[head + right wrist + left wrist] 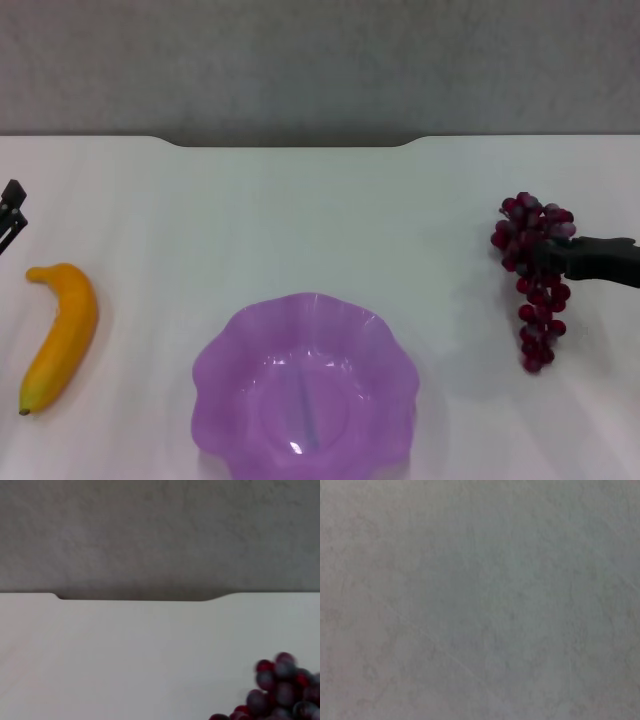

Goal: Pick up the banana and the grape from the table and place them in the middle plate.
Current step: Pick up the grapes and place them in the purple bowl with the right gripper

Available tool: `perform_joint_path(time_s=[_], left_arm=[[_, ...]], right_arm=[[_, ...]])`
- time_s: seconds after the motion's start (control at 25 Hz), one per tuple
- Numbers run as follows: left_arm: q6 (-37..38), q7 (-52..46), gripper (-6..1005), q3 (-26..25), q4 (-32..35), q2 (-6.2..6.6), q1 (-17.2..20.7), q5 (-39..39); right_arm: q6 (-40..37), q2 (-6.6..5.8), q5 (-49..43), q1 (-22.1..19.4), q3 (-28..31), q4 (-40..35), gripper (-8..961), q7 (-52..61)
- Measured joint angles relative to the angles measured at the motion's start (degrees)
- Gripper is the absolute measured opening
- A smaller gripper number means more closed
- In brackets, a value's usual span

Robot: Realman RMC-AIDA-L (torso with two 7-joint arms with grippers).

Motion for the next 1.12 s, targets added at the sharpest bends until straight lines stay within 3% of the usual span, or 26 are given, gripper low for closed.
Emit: perform_joint_path(time_s=[0.36,1.12], left_arm=[[0.0,0.0,894,0.0,0.0,0.0,0.01,0.0],[0.0,0.0,893,0.0,0.0,0.0,-0.19,0.0]], right_arm=[[-10.99,0.07,4.52,-0.64,0.04,-5.74,274,-0.56],[-31.13,0.23,12.08,0.57,-0.7,-8.75,229,-10.82]])
